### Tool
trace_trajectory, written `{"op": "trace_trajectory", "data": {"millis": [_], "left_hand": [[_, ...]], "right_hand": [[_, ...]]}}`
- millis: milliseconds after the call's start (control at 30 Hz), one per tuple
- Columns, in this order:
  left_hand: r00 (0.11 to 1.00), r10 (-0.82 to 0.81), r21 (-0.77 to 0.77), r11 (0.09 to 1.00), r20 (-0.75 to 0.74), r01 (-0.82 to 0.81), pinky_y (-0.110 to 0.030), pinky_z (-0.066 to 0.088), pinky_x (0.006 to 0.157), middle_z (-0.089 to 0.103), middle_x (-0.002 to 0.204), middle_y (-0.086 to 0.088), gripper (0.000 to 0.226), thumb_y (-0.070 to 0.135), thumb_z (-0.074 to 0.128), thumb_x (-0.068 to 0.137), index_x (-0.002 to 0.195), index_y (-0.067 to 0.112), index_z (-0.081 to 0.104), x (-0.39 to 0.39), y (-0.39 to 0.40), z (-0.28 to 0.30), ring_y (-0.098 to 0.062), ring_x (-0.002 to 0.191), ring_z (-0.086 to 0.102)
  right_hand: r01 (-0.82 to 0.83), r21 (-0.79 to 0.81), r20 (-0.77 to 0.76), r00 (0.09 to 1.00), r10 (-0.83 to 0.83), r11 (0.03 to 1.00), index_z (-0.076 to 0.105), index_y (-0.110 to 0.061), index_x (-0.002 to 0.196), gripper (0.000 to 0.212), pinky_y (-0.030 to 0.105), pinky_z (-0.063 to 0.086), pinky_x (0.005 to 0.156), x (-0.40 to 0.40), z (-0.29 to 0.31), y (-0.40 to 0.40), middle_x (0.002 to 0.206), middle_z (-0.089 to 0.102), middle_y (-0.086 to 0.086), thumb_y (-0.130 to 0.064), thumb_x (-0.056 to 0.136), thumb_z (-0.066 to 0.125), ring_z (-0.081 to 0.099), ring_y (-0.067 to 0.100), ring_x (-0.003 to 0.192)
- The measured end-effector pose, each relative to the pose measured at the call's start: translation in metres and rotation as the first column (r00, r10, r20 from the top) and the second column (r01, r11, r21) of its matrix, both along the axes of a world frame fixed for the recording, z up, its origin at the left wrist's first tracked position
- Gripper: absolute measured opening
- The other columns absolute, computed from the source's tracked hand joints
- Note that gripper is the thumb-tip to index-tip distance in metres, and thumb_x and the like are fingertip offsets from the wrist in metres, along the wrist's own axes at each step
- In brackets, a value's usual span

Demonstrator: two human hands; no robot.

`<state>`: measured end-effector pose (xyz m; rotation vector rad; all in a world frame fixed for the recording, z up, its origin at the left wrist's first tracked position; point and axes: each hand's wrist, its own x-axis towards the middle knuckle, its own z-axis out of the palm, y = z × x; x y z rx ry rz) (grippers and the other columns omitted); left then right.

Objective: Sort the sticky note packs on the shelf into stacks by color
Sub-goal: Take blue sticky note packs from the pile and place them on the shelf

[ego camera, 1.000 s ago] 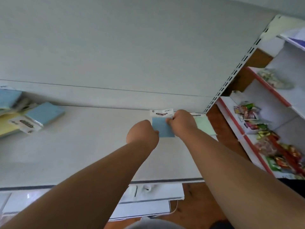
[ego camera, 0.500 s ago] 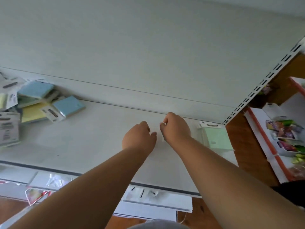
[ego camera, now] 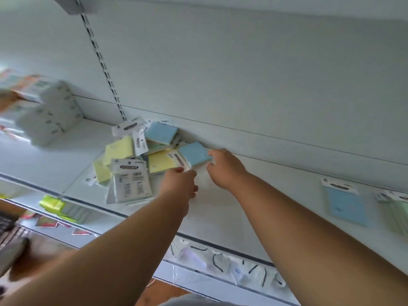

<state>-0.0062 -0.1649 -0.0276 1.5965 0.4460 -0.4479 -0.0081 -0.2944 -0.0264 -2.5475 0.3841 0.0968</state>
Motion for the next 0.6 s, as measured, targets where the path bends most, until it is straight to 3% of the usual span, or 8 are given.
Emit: {"op": "trace_trajectory", "data": {"millis": [100, 167, 267, 333, 367, 467, 533, 600], "left_hand": [[0.998, -0.06, -0.006, 0.998, -0.015, 0.06, -0.026, 0.049, 0.05, 0.061, 0.091, -0.009, 0.04, 0.015, 0.061, 0.091, 0.13, 0.011, 0.05, 0.02, 0.02, -0.005, -0.019, 0.061, 0.063], [0.994, -0.102, -0.02, 0.995, -0.027, 0.102, -0.027, 0.051, 0.05, 0.061, 0.092, -0.008, 0.039, 0.015, 0.06, 0.092, 0.129, 0.012, 0.049, 0.025, 0.026, -0.006, -0.018, 0.059, 0.063], [0.99, -0.138, -0.02, 0.99, -0.012, 0.138, -0.029, 0.053, 0.055, 0.06, 0.09, -0.005, 0.039, 0.015, 0.057, 0.093, 0.13, 0.017, 0.046, 0.031, 0.028, -0.009, -0.018, 0.058, 0.062], [0.984, -0.175, 0.037, 0.984, 0.03, 0.174, -0.031, 0.055, 0.063, 0.06, 0.093, -0.002, 0.041, 0.019, 0.058, 0.089, 0.128, 0.022, 0.047, 0.031, 0.026, -0.013, -0.021, 0.063, 0.064], [0.974, -0.217, 0.099, 0.973, 0.066, 0.21, -0.033, 0.058, 0.072, 0.062, 0.099, -0.002, 0.044, 0.024, 0.058, 0.085, 0.128, 0.026, 0.048, 0.029, 0.024, -0.016, -0.022, 0.072, 0.067], [0.932, -0.341, 0.371, 0.887, 0.122, 0.276, -0.043, 0.052, 0.092, 0.055, 0.124, -0.001, 0.054, 0.032, 0.056, 0.078, 0.131, 0.028, 0.048, 0.022, 0.019, -0.02, -0.026, 0.104, 0.061], [0.925, -0.358, 0.494, 0.832, 0.129, 0.252, -0.04, 0.048, 0.096, 0.052, 0.126, -0.006, 0.051, 0.028, 0.054, 0.084, 0.134, 0.021, 0.049, 0.018, 0.015, -0.022, -0.027, 0.11, 0.055], [0.924, -0.36, 0.496, 0.829, 0.125, 0.256, -0.038, 0.05, 0.093, 0.057, 0.123, -0.007, 0.049, 0.026, 0.052, 0.085, 0.133, 0.019, 0.051, 0.015, 0.01, -0.022, -0.027, 0.108, 0.058]], "right_hand": [[-0.026, -0.061, -0.119, 0.993, 0.018, 0.998, 0.039, -0.018, 0.143, 0.048, 0.035, 0.037, 0.103, 0.022, -0.006, 0.02, 0.15, 0.035, 0.009, -0.021, 0.095, 0.044, 0.045, 0.03, 0.129], [0.033, -0.063, -0.124, 0.991, -0.041, 0.997, 0.047, -0.021, 0.136, 0.043, 0.036, 0.04, 0.098, 0.024, -0.011, 0.028, 0.143, 0.039, 0.008, -0.02, 0.094, 0.043, 0.05, 0.031, 0.121], [0.204, -0.033, -0.05, 0.977, -0.206, 0.978, 0.066, -0.022, 0.099, 0.024, 0.032, 0.046, 0.077, 0.013, -0.014, 0.038, 0.11, 0.057, 0.008, -0.022, 0.089, 0.044, 0.06, 0.03, 0.094], [0.243, -0.076, -0.071, 0.966, -0.249, 0.967, 0.058, -0.016, 0.073, 0.017, 0.029, 0.042, 0.062, 0.001, -0.014, 0.039, 0.082, 0.06, 0.005, -0.024, 0.084, 0.048, 0.058, 0.029, 0.078], [0.259, -0.116, -0.089, 0.959, -0.269, 0.959, 0.055, -0.015, 0.07, 0.017, 0.029, 0.039, 0.06, -0.005, -0.013, 0.037, 0.076, 0.058, 0.005, -0.026, 0.083, 0.051, 0.058, 0.03, 0.077], [0.343, -0.261, -0.009, 0.934, -0.358, 0.902, 0.059, -0.012, 0.095, 0.023, 0.032, 0.045, 0.069, -0.013, -0.008, 0.025, 0.099, 0.062, 0.01, -0.033, 0.086, 0.053, 0.061, 0.033, 0.092], [0.274, -0.247, -0.026, 0.957, -0.289, 0.929, 0.054, -0.014, 0.122, 0.04, 0.037, 0.048, 0.086, -0.006, -0.007, 0.014, 0.126, 0.053, 0.01, -0.036, 0.089, 0.053, 0.058, 0.033, 0.11], [0.154, -0.161, -0.114, 0.978, -0.173, 0.975, 0.047, -0.018, 0.135, 0.05, 0.038, 0.044, 0.097, 0.004, -0.007, 0.009, 0.138, 0.047, 0.009, -0.039, 0.09, 0.054, 0.051, 0.031, 0.122]]}}
